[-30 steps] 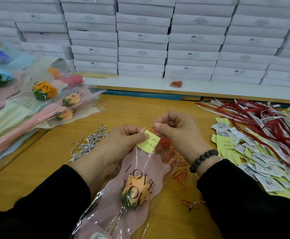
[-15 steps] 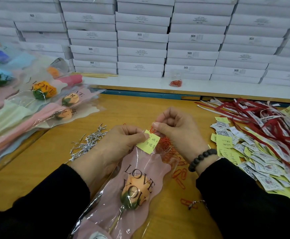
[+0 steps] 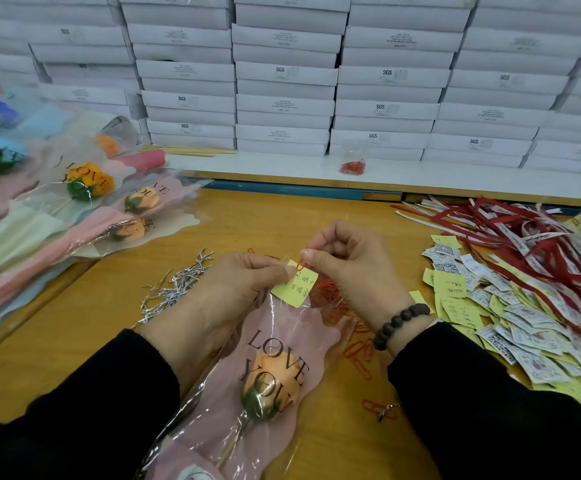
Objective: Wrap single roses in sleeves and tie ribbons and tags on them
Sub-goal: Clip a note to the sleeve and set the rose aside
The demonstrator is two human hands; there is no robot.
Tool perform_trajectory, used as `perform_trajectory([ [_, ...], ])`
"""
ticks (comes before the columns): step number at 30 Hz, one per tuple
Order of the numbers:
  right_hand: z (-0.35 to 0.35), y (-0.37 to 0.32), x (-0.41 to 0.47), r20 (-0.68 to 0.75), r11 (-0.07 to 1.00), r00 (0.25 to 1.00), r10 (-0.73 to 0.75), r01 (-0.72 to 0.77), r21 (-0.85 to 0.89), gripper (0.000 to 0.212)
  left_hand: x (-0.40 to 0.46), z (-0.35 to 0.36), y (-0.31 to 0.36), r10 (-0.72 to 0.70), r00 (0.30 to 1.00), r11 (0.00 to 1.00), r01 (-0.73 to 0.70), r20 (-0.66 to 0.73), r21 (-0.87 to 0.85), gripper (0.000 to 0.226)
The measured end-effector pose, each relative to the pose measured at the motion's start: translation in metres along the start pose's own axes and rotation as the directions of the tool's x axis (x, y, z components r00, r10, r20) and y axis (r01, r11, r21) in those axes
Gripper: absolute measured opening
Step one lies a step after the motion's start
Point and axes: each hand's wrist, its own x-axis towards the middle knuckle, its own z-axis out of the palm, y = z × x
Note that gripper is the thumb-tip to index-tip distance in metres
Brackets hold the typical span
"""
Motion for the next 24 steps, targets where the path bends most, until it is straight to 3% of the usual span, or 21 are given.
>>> perform_trajectory([
  [5, 0.006, -0.001, -0.006, -0.069, 0.998, 0.998, -0.002, -0.002, -0.059, 0.011, 0.0, -0.002, 0.002, -0.017, 1.0, 1.0, 0.017, -0.021, -0.018, 0.008],
  [8, 0.006, -0.004, -0.01, -0.029, 0.998, 0.999, -0.028, 0.026, -0.059, 0.004, 0.0, -0.004, 0.002, -0.017, 0.999, 0.999, 0.016, -0.029, -0.04, 0.008],
  [13, 0.004, -0.002, -0.01, 0.03, 0.998, 0.999, -0.045, 0.046, -0.046, 0.024, 0.001, -0.005, 0.003, -0.023, 0.999, 0.999, 0.022, -0.031, -0.039, 0.011],
  [24, 0.004, 0.001, -0.009, 0.047, 0.999, 0.998, -0.046, 0.046, -0.004, 0.025, 0.0, -0.003, 0.002, -0.015, 0.999, 0.999, 0.013, -0.04, -0.047, 0.015],
])
